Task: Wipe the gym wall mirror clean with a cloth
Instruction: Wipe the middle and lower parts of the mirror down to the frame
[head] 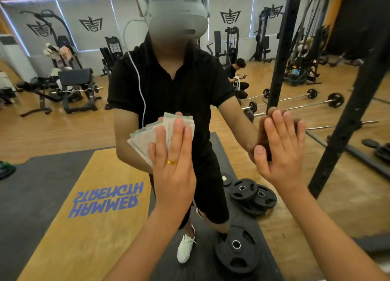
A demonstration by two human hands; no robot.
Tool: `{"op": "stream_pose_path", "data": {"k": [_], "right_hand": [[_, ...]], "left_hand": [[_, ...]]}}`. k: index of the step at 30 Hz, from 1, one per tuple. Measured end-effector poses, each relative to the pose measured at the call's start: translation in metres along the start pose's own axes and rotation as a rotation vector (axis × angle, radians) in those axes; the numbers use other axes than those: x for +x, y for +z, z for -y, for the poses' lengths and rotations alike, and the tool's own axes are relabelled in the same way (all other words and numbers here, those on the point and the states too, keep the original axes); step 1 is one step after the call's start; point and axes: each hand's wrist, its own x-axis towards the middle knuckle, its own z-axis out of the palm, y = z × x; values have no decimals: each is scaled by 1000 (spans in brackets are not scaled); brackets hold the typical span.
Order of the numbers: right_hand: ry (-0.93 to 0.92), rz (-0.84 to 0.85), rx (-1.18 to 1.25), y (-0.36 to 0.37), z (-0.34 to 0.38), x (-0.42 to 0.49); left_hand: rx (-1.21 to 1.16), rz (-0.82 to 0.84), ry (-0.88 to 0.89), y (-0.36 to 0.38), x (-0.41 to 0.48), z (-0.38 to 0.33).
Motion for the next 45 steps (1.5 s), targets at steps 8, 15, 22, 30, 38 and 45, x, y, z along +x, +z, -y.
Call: {"op": "stream_pose_path", "data": {"k": [8, 15, 22, 30, 38, 45], "right_hand": [[-5, 2, 29, -3, 1, 1], [3, -7, 76, -1, 2, -1], [2, 14, 134, -1, 5, -5], [-13, 77, 176, -5, 2, 4], [-48, 108, 147, -6, -2, 1], [-39, 51, 125, -3, -4, 7]], "left_hand": [[-16, -5, -60, 10, -2, -14], [-101, -7, -184, 22, -12, -36], [-110, -65, -245, 28, 20, -56], [-11, -66, -149, 40, 10, -63], [-9, -16, -159, 43, -3, -75], [-14, 2, -38, 47, 15, -74]]}}
